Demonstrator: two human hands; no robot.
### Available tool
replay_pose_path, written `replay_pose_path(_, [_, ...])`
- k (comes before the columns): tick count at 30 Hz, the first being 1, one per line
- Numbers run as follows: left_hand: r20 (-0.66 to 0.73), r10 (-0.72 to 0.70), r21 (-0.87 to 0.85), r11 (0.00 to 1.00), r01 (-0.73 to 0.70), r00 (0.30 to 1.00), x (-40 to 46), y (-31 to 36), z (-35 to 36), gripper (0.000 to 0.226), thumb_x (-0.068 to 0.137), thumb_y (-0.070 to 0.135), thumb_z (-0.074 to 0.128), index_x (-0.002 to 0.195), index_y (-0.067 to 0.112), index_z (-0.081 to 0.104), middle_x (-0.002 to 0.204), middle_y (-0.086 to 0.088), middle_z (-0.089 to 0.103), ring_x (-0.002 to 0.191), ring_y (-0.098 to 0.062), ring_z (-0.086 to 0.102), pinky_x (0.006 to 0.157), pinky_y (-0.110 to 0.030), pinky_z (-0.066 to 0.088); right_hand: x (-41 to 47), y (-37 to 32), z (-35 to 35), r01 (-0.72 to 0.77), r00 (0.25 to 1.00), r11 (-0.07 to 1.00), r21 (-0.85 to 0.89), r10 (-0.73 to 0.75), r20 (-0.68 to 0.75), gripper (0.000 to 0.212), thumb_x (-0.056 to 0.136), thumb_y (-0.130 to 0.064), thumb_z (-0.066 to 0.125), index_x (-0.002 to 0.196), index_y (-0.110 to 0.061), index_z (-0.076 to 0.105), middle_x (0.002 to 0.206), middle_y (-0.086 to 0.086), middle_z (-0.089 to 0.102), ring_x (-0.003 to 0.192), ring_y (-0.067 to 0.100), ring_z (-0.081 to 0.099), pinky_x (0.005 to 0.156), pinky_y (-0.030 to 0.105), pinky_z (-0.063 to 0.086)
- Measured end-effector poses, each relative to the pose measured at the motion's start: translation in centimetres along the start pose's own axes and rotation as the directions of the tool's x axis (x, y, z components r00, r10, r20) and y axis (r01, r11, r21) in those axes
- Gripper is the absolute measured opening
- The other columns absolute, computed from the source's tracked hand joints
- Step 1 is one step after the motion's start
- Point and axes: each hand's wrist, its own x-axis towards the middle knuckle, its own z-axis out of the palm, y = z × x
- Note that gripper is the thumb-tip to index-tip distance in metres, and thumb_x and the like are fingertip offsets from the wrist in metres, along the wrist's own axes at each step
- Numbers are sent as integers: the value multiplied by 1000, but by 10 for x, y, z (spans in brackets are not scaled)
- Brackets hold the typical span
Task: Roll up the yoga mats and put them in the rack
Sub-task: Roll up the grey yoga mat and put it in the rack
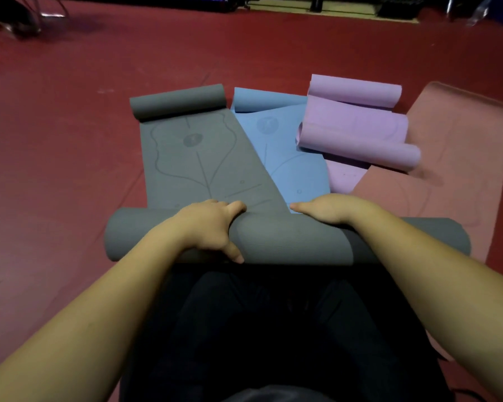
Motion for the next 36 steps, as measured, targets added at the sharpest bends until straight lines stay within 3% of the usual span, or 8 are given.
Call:
replay_pose_path(2, [62, -9, -66, 998, 14, 998, 8, -5, -6, 96, 55, 64, 84, 133, 32, 40, 121, 3, 59, 107, -21, 55, 90, -39, 48, 2, 1, 1, 38, 982, 997, -69, -50, -184, 61, 99, -63, 27, 111, -17, 66, 137, 12, 56, 122, 28, 52, 102, 37, 40])
replay_pose_path(5, [184, -24, -194, 979, 60, 983, 24, -16, -13, 99, 55, 58, 88, 137, 34, 37, 123, 5, 59, 108, -20, 56, 92, -36, 45, -7, -1, 7, 76, 898, 993, -94, -109, -427, 52, 101, -56, 28, 72, -18, 50, 106, 12, 63, 97, 30, 57, 82, 39, 46])
replay_pose_path(13, [390, 10, -422, 891, 170, 921, 60, -29, -26, 85, 35, 51, 89, 110, 32, 53, 114, -4, 64, 104, -24, 65, 95, -46, 53, -29, 0, 46, -40, 811, 965, -259, -120, -572, 69, 90, -70, 17, 103, -21, 64, 108, 6, 67, 106, 29, 58, 87, 38, 39])
replay_pose_path(18, [319, 36, -470, 873, 125, 947, 62, -34, -21, 87, 37, 59, 84, 117, 33, 61, 113, 7, 67, 106, -15, 63, 92, -33, 49, -23, -7, 44, -104, 805, 966, -238, -59, -591, 78, 81, -71, 7, 90, -19, 64, 97, 3, 68, 97, 28, 59, 79, 37, 35])
replay_pose_path(23, [-68, 43, -223, 973, -57, 997, 46, -37, -4, 94, 50, 88, 56, 129, 37, 58, 123, 16, 54, 113, -9, 49, 98, -35, 42, -16, -9, 37, -83, 815, 974, -212, -56, -576, 61, 93, -65, 29, 88, -17, 65, 98, 7, 67, 95, 31, 59, 83, 39, 39])
replay_pose_path(27, [-432, 140, 171, 983, -72, 891, 25, -29, 37, 104, 66, 94, 34, 139, 23, 53, 128, -1, 56, 114, -27, 52, 95, -45, 45, -9, -7, 26, -101, 867, 985, -140, 18, -499, 67, 93, -68, 25, 102, -17, 69, 109, 9, 68, 103, 32, 60, 82, 38, 41])
replay_pose_path(31, [-415, 114, 378, 924, 58, 902, 21, -17, 58, 126, 41, 80, 75, 145, 15, 46, 136, -17, 53, 118, -42, 54, 96, -63, 40, -5, -9, 17, -107, 907, 986, -127, 45, -419, 72, 93, -69, 22, 115, -17, 68, 119, 11, 65, 110, 31, 59, 77, 35, 36])
replay_pose_path(36, [-331, 67, 394, 916, 74, 941, 27, -15, 36, 116, 63, 76, 67, 154, 25, 16, 144, -9, 42, 125, -31, 46, 102, -49, 36, -5, -12, 4, -117, 933, 990, -85, 80, -351, 75, 93, -68, 22, 126, -15, 63, 134, 12, 58, 120, 31, 54, 83, 35, 36])
